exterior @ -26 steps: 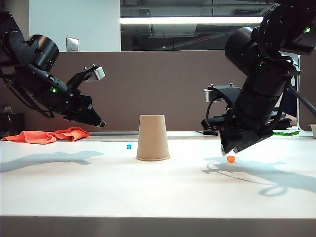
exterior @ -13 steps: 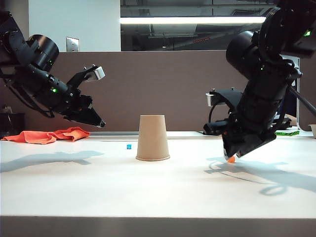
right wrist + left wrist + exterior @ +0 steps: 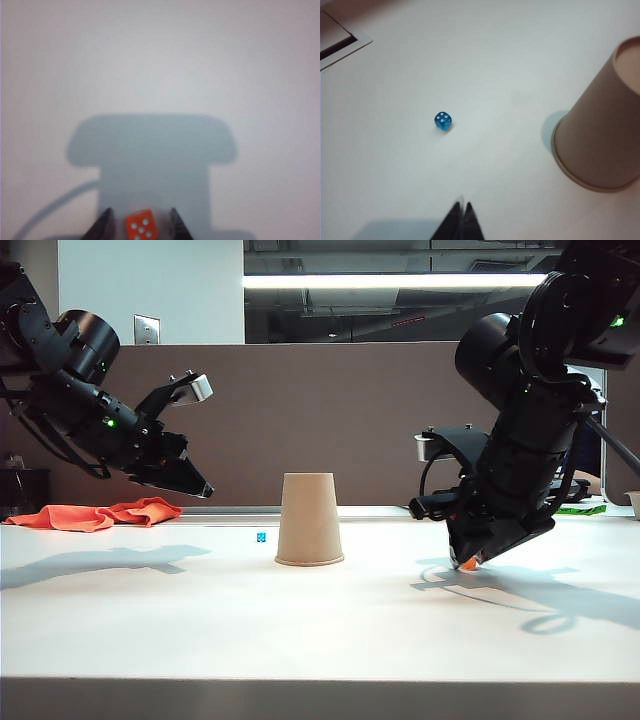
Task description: Throw the dice onto the paper cup, compare its value with the values of the other dice on the table, place the die with the higher value on the paper cup, and take no action if both dice have the same value.
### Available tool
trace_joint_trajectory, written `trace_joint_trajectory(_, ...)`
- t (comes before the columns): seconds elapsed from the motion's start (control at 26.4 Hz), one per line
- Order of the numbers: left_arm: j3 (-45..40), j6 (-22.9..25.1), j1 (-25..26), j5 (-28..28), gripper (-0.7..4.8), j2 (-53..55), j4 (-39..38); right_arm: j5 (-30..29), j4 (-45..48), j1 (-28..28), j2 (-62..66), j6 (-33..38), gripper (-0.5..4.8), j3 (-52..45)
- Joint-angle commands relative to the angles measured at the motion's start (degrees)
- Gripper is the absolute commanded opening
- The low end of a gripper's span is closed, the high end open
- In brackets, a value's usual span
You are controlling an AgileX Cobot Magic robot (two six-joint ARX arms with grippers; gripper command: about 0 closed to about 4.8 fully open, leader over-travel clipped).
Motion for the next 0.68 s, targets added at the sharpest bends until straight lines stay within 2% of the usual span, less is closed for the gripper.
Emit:
trace_joint_trajectory(0.04,0.04,0.04,-0.04,0.31,-0.05,-0.35,0.42,-0.09,1.6,0.07,-0.07,0.07,1.44,0.09)
trace_joint_trajectory(0.42,0.07,0.02,-0.04,0.31,-0.05,-0.35,0.39,-0.11,2.95,0.07,0.13,0.07,1.41,0.11)
trace_joint_trajectory(0.53,0.07,0.0,-0.04,0.33,-0.06,-0.35,0.39,-0.11,2.95,0.07,0.15,0.07,0.9,0.11)
trace_joint_trajectory(0.68,0.07,-0.22,-0.04,0.33,-0.05,-0.35,0.37,-0.11,2.91,0.07,0.15,0.07,0.89,0.11)
